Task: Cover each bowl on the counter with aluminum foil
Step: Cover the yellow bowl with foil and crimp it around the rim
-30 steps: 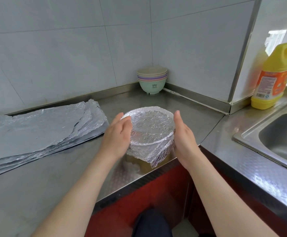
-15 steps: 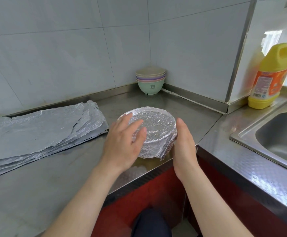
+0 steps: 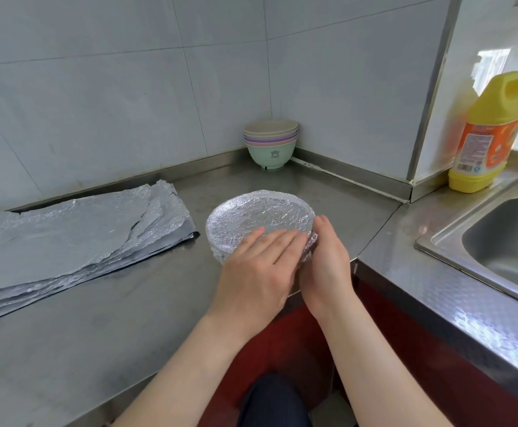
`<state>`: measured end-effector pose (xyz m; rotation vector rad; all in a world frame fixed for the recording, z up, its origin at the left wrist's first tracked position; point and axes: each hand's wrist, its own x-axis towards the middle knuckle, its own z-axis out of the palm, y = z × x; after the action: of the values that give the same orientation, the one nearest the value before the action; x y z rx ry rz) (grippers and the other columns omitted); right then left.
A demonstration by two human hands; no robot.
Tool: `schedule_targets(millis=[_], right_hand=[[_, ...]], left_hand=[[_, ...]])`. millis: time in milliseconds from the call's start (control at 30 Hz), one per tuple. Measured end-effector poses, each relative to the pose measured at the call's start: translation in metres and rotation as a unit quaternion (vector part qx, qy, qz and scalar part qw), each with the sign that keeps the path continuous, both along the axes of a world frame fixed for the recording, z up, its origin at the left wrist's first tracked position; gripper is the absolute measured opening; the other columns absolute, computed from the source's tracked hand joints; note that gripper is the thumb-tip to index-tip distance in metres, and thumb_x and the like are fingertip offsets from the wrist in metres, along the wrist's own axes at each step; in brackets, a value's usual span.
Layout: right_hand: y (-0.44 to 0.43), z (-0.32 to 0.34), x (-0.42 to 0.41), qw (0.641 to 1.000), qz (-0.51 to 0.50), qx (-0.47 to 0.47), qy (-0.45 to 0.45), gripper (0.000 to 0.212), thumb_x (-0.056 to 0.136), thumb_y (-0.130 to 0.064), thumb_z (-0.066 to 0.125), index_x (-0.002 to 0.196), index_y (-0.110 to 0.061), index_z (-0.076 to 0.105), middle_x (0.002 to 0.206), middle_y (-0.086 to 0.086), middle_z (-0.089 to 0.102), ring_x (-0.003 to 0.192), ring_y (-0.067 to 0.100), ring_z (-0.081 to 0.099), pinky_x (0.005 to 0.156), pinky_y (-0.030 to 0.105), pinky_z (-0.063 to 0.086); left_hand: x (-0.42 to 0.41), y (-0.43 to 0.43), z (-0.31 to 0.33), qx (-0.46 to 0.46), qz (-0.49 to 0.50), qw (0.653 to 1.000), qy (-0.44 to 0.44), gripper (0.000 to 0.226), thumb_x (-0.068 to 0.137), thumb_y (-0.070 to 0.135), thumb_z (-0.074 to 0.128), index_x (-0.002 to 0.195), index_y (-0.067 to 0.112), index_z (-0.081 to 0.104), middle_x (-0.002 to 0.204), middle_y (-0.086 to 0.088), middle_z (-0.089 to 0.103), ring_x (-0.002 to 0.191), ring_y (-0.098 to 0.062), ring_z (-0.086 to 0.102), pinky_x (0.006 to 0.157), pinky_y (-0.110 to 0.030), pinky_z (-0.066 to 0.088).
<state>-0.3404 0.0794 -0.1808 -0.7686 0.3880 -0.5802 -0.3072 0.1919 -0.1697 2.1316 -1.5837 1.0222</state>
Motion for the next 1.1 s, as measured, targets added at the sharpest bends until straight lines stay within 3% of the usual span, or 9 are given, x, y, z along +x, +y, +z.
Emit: schedule_targets(millis=[167, 300, 400, 467, 567, 667, 767, 867, 1100], right_hand=[[0.007, 0.005, -0.002, 0.999, -0.031, 0.013, 0.021, 0.055, 0.092, -0.035, 0.057, 0.144, -0.03, 0.04, 0.14, 0.0, 0.053, 0.121, 0.017, 0.057, 0.108, 0.038, 0.042], [0.011, 0.011, 0.003, 0.996, -0.054, -0.017, 0.071, 0.036, 0.074, -0.044, 0.062, 0.106, -0.034, 0.048, 0.135, -0.007, 0.053, 0.115, 0.015, 0.058, 0.095, 0.033, 0.049], [0.01, 0.008, 0.01, 0.994, -0.07, -0.006, 0.08, 0.056, 0.068, -0.049, 0.062, 0.119, -0.027, 0.057, 0.147, -0.007, 0.046, 0.131, 0.018, 0.048, 0.108, 0.043, 0.04], [0.013, 0.011, 0.011, 0.995, -0.068, -0.012, 0.078, 0.048, 0.072, -0.048, 0.058, 0.117, -0.031, 0.053, 0.148, -0.005, 0.044, 0.135, 0.019, 0.044, 0.11, 0.044, 0.035], [0.018, 0.015, 0.011, 0.995, -0.074, -0.019, 0.067, 0.04, 0.082, -0.044, 0.054, 0.121, -0.036, 0.05, 0.148, -0.007, 0.045, 0.129, 0.013, 0.047, 0.11, 0.041, 0.035], [0.022, 0.018, 0.014, 0.994, -0.071, -0.005, 0.078, 0.057, 0.087, -0.045, 0.051, 0.143, -0.036, 0.042, 0.144, -0.015, 0.045, 0.131, 0.011, 0.045, 0.112, 0.043, 0.035], [0.025, 0.017, 0.019, 0.992, -0.076, -0.021, 0.1, 0.076, 0.066, -0.062, 0.047, 0.138, -0.037, 0.045, 0.144, -0.015, 0.047, 0.133, 0.012, 0.044, 0.112, 0.046, 0.034], [0.024, 0.015, 0.022, 0.99, -0.089, -0.013, 0.11, 0.08, 0.062, -0.065, 0.044, 0.136, -0.036, 0.048, 0.142, -0.014, 0.05, 0.132, 0.015, 0.046, 0.11, 0.046, 0.036], [0.019, 0.027, 0.019, 0.989, -0.072, 0.007, 0.128, 0.023, 0.095, -0.038, 0.042, 0.091, -0.026, 0.061, 0.11, 0.002, 0.067, 0.108, 0.027, 0.062, 0.099, 0.046, 0.048]], left_hand=[[-0.003, -0.014, 0.001, -0.036, -0.035, 0.998, 0.038, 0.043, 0.09, 0.004, 0.062, 0.132, 0.003, 0.055, 0.131, -0.008, 0.06, 0.122, -0.019, 0.056, 0.109, -0.036, 0.038], [-0.007, -0.005, 0.023, -0.142, -0.107, 0.976, 0.126, 0.047, 0.083, -0.004, 0.059, 0.13, 0.0, 0.057, 0.133, -0.01, 0.059, 0.124, -0.018, 0.053, 0.107, -0.032, 0.04], [0.02, 0.012, 0.045, -0.245, -0.03, 0.95, 0.191, 0.04, 0.084, 0.006, 0.053, 0.123, 0.008, 0.063, 0.132, 0.001, 0.056, 0.124, -0.01, 0.05, 0.108, -0.02, 0.034], [0.045, 0.02, 0.054, -0.298, 0.055, 0.892, 0.337, 0.039, 0.087, 0.015, 0.051, 0.124, 0.018, 0.063, 0.138, 0.009, 0.05, 0.127, -0.004, 0.044, 0.109, -0.019, 0.028], [0.075, 0.019, 0.046, -0.346, 0.04, 0.713, 0.609, 0.039, 0.092, 0.017, 0.055, 0.131, 0.02, 0.058, 0.138, 0.005, 0.054, 0.126, -0.008, 0.047, 0.112, -0.029, 0.03], [0.086, 0.015, 0.028, -0.375, -0.008, 0.597, 0.709, 0.035, 0.089, 0.023, 0.061, 0.124, 0.019, 0.064, 0.127, 0.001, 0.063, 0.119, -0.015, 0.057, 0.109, -0.041, 0.039], [0.084, 0.009, 0.019, -0.409, -0.033, 0.53, 0.742, 0.038, 0.083, 0.03, 0.069, 0.119, 0.018, 0.068, 0.122, -0.004, 0.067, 0.114, -0.022, 0.062, 0.104, -0.047, 0.044], [0.082, 0.004, 0.018, -0.453, -0.03, 0.514, 0.728, 0.028, 0.088, 0.022, 0.064, 0.115, 0.017, 0.07, 0.114, -0.006, 0.07, 0.106, -0.023, 0.066, 0.097, -0.047, 0.05], [0.073, 0.0, 0.014, -0.497, -0.003, 0.541, 0.678, 0.025, 0.091, 0.017, 0.053, 0.108, 0.022, 0.071, 0.118, -0.002, 0.068, 0.112, -0.02, 0.063, 0.102, -0.045, 0.047]])
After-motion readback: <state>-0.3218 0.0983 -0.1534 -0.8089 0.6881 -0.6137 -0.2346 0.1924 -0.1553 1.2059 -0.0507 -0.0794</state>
